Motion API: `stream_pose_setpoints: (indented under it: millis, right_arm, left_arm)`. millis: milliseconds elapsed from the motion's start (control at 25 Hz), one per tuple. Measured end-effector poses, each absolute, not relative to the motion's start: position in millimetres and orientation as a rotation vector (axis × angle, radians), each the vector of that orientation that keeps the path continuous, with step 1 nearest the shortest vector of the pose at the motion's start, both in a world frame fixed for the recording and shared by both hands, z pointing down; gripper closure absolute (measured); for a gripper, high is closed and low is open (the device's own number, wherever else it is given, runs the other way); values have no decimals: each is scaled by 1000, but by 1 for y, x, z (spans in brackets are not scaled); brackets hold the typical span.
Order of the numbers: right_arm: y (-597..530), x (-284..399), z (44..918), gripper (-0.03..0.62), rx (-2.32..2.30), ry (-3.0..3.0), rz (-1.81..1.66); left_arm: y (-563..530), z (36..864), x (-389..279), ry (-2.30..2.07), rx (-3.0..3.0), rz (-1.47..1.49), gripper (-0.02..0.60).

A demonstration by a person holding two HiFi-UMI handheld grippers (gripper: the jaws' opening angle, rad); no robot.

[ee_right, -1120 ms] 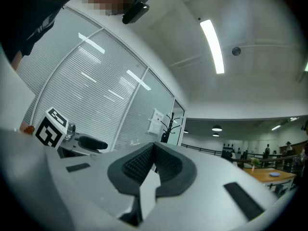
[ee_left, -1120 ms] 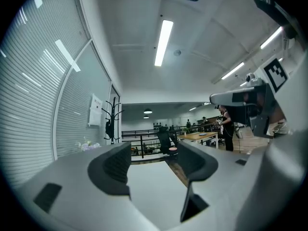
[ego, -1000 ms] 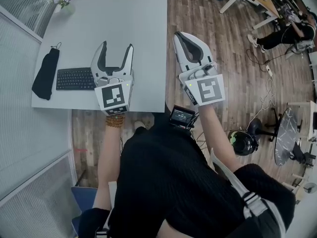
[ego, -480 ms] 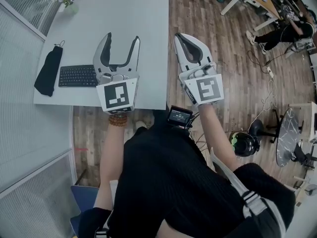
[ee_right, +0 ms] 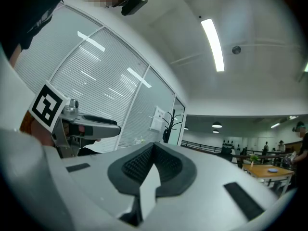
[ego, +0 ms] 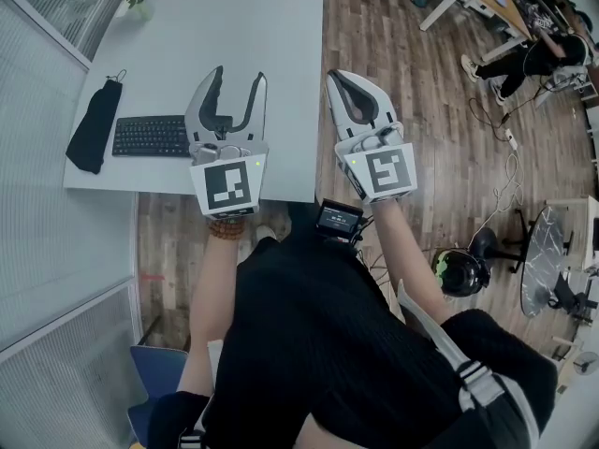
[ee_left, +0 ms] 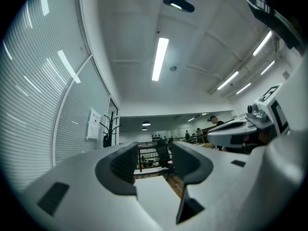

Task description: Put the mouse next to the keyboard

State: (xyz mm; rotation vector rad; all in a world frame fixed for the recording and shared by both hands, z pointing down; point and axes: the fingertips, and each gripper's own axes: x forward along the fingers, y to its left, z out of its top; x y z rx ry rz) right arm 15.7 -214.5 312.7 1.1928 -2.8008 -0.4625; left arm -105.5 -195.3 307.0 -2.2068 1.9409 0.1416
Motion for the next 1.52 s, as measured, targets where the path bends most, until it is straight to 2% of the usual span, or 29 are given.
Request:
stream_pose_setpoints:
  millis: [440, 1240, 1400, 1520]
  right_arm:
    - [-190, -8, 327, 595, 1109, -2810, -419]
    - [-181, -15, 353, 597, 1137, -2765, -330]
    - [-180, -17, 353, 597, 1149, -2768, -325]
    - [-180, -19, 354, 597, 1150, -2763, -325]
  left_arm:
    - [-181, 327, -105, 1975, -2202, 58, 412]
    - [-170, 356, -103, 2042, -2212, -27, 465]
    - [-169, 361, -105, 2056, -2204, -47, 497]
    - [-169, 363, -110, 2066, -2203, -57, 547]
